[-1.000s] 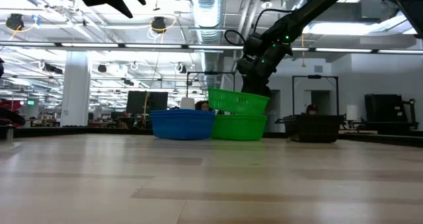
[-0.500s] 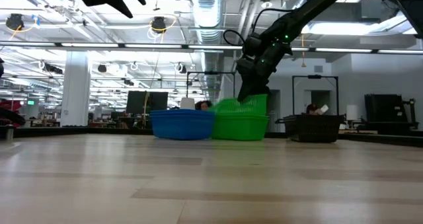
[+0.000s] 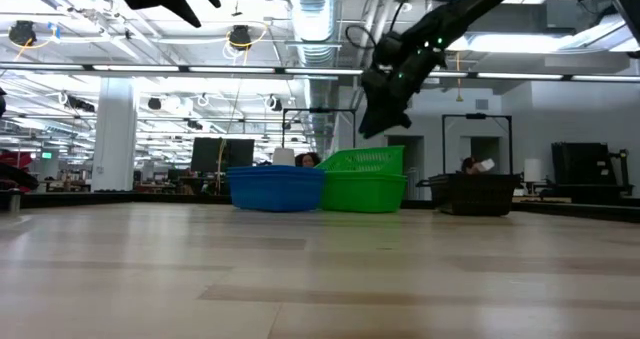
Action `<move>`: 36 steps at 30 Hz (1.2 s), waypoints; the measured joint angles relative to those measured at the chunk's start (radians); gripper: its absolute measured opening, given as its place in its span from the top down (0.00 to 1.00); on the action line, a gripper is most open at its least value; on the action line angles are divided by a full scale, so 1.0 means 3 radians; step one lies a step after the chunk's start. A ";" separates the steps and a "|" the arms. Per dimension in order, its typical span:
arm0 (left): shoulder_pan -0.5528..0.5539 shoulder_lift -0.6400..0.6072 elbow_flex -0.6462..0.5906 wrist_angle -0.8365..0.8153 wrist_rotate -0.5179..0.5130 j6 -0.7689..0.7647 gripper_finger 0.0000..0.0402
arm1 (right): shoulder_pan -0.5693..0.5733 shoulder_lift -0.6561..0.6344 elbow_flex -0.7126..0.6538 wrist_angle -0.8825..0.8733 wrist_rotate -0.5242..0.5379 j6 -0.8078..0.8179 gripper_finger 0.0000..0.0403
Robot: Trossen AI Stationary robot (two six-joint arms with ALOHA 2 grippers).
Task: Stack baskets by color
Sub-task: Stack the bottom green bin on the green bins
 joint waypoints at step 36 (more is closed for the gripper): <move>0.0000 0.0000 0.0000 -0.0001 -0.0038 0.0014 0.44 | 0.0246 0.0052 0.0133 -0.0607 0.0358 -0.0197 0.55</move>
